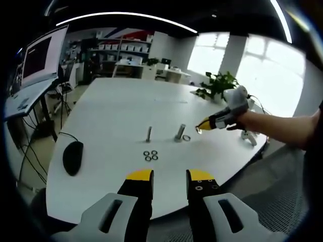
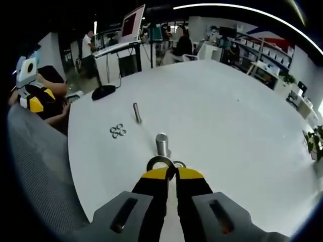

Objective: Place the washer onto the threaded stud by aligning its center hole with the stud, sliding it down to the base, and recovering from edge contact or off-axis alignment until the washer reaches the visible bottom stop.

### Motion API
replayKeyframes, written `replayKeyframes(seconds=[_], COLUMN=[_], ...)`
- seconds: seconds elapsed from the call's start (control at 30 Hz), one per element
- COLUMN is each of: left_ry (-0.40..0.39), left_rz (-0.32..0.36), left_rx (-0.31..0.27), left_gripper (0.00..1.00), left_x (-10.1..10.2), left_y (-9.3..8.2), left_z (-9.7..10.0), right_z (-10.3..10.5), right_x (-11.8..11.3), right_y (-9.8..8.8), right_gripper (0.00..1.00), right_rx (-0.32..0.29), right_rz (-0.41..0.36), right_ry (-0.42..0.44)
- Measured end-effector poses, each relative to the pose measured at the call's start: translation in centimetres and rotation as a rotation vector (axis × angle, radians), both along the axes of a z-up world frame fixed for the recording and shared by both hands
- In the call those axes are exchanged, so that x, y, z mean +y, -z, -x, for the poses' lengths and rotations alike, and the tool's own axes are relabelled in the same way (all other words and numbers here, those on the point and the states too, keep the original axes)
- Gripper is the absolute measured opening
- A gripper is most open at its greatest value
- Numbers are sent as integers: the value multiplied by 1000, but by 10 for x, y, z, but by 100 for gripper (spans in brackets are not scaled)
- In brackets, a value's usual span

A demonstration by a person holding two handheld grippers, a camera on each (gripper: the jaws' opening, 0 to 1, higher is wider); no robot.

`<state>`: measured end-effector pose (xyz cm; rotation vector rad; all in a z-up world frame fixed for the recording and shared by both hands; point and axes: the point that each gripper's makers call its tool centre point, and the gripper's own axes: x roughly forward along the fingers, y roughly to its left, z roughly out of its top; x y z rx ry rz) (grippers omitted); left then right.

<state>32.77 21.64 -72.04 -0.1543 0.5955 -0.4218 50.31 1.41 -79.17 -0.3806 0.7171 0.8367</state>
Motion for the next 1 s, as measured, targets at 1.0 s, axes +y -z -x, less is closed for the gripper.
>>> replayKeyframes(seconds=[1.0], left_ry=[2], left_rz=[11], left_rx=[-9], left_gripper=[24], left_x=[-1], left_y=[-2], left_z=[-1], right_z=[-13], right_x=[32], right_y=[-5], right_gripper=[7], right_rx=[-51], right_rz=[81], right_ry=[-71])
